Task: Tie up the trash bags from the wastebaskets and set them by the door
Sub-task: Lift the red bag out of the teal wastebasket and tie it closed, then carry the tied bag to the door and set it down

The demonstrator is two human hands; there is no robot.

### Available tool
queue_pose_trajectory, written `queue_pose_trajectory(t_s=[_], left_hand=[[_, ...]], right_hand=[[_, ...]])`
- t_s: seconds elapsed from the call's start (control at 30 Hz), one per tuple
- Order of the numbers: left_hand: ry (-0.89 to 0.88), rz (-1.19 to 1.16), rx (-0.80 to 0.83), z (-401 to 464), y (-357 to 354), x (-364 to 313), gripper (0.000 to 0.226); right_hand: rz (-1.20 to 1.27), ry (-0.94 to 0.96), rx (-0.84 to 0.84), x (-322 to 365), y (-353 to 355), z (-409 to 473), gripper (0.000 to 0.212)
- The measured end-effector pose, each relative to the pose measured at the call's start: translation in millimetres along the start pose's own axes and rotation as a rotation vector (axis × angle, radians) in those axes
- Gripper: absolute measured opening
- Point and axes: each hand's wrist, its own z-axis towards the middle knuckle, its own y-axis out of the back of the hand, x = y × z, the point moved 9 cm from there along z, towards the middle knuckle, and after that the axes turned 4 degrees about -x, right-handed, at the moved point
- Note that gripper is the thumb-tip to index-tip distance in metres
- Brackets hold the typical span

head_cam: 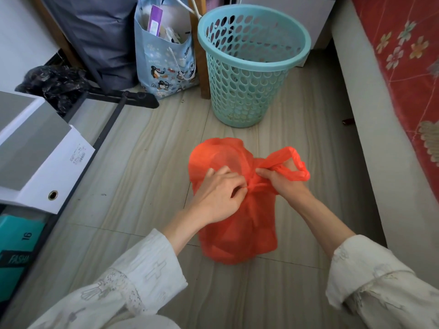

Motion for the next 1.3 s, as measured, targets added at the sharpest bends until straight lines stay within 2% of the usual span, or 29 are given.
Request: queue_pose_trajectory(t_s=[0.03,0.07,0.17,0.27,0.33,0.47,0.53,0.63,0.73,0.87,1.0,1.13,1.3], left_hand=[[-0.027,-0.002,0.005,-0.2,0.0,-6.2,0.023],[-0.052,-0.004,0.013,0.0,0.2,-11.7,0.021],[-0.091,-0.001,0.024,2.2,3.4,-21.2,0.018],[-0.096,-0.031,0.023,3.4,7.3,-23.6,0.019],[-0.111,-0.049,0.028,5.5,7.3,-27.4,0.02],[-0.077,-0.125,0.131,10.1,-0.2,-33.4,0.019],[-0.029,-0.172,0.164,11.2,0.7,-34.6,0.018],[0.19,-0.168,0.262,10.1,8.6,-23.1,0.02],[0.311,-0.14,0.382,6.3,24.5,-23.2,0.022],[0.473,-0.221,0.442,-0.4,75.7,-46.0,0.026],[0.633,-0.367,0.446,-18.9,147.1,-80.5,0.014],[0.744,-0.479,0.426,-33.6,234.7,-122.2,0.03],[0.873,-0.507,0.411,-58.5,357.6,-179.1,0.031]], right_hand=[[0.03,-0.087,-0.001,-9.5,3.7,2.3,0.032],[0.054,-0.148,-0.002,-18.2,6.7,6.1,0.04],[-0.094,-0.034,-0.063,-3.8,18.3,13.9,0.016],[-0.134,-0.007,-0.14,3.3,26.9,17.6,0.026],[-0.076,-0.063,-0.183,-0.4,31.9,22.2,0.028],[-0.107,-0.072,-0.178,3.5,42.3,29.2,0.028],[-0.136,-0.063,-0.155,9.0,50.3,29.2,0.028],[-0.185,-0.033,-0.098,28.1,61.2,18.5,0.026],[-0.286,-0.008,-0.028,55.5,73.9,-5.0,0.026],[-0.325,-0.045,0.093,113.0,96.0,-43.6,0.032],[-0.285,-0.088,0.201,187.7,125.2,-81.7,0.032],[-0.253,-0.113,0.262,269.3,166.0,-128.4,0.029],[-0.288,-0.154,0.337,352.6,220.9,-195.4,0.034]])
